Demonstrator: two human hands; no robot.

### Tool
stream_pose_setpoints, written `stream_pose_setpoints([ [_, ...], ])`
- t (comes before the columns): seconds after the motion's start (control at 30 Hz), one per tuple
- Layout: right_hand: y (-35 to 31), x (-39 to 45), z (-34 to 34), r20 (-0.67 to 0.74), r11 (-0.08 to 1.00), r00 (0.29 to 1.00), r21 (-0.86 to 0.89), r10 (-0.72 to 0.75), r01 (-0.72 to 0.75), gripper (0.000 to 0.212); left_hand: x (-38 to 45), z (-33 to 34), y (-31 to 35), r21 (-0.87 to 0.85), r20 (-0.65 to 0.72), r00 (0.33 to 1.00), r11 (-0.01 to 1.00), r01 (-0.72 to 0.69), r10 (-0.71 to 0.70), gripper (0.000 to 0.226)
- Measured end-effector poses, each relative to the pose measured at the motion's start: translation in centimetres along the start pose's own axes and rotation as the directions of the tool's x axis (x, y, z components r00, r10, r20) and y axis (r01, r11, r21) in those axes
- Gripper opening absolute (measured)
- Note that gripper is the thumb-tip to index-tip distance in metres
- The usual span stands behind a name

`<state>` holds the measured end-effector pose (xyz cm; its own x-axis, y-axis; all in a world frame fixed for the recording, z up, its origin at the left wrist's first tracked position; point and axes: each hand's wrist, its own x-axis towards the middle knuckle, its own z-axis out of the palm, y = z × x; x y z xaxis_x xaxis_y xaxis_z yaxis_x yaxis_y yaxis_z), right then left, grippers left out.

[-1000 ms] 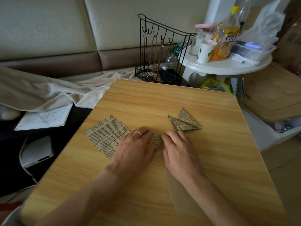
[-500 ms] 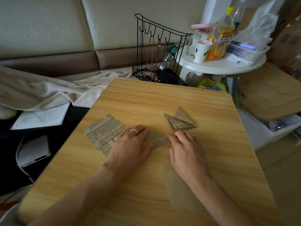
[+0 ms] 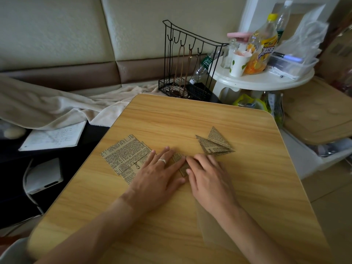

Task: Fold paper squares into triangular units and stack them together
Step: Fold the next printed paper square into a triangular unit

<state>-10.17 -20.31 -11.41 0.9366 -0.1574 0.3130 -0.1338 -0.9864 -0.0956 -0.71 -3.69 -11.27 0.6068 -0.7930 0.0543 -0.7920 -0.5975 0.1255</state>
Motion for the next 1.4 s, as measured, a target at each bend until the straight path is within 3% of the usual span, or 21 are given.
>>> stream_pose_setpoints([
  [0.27, 1.1, -0.8, -0.1, -0.029, 0.999, 0.999, -0.018, 0.027, -0.027, 0.036, -0.2, 0.1, -0.2, 0.039, 0.006, 0.998, 0.997, 0.068, -0.068, 0.070],
  [0.43, 1.1, -1.0, -0.6, -0.009, 0.998, 0.999, -0.047, 0.050, -0.050, 0.043, -0.3, 0.1, -0.1, 0.051, 0.013, 0.996, 0.995, 0.089, -0.090, 0.068],
  [0.7, 0.9, -0.3, -1.0, -0.118, 0.988, 0.985, -0.070, 0.129, -0.138, 0.007, -0.1, 0.0, 0.3, 0.009, 0.014, 0.998, 0.998, 0.061, -0.061, 0.066],
  [1.0, 0.2, 1.7, -1.1, 0.160, 0.942, 0.947, 0.146, 0.280, -0.303, 0.031, 0.3, -0.4, 0.3, -0.083, -0.043, 0.999, 0.996, 0.015, -0.019, 0.063],
  [1.17, 0.7, 2.5, -1.4, 0.229, 0.807, 0.909, 0.421, 0.347, -0.414, 0.017, 0.7, -0.8, 0.4, -0.229, -0.140, 0.988, 0.973, 0.031, -0.065, 0.047],
  [1.27, 1.2, 2.7, -1.7, 0.299, 0.646, 0.870, 0.584, 0.392, -0.491, 0.013, 0.9, -1.1, 0.8, -0.392, -0.176, 0.972, 0.917, 0.078, -0.158, 0.047],
  [1.4, 1.6, 3.0, -2.5, 0.455, 0.321, 0.836, 0.778, 0.307, -0.541, 0.010, 1.5, -2.3, 0.8, -0.789, -0.146, 0.863, 0.584, 0.193, -0.483, 0.049],
])
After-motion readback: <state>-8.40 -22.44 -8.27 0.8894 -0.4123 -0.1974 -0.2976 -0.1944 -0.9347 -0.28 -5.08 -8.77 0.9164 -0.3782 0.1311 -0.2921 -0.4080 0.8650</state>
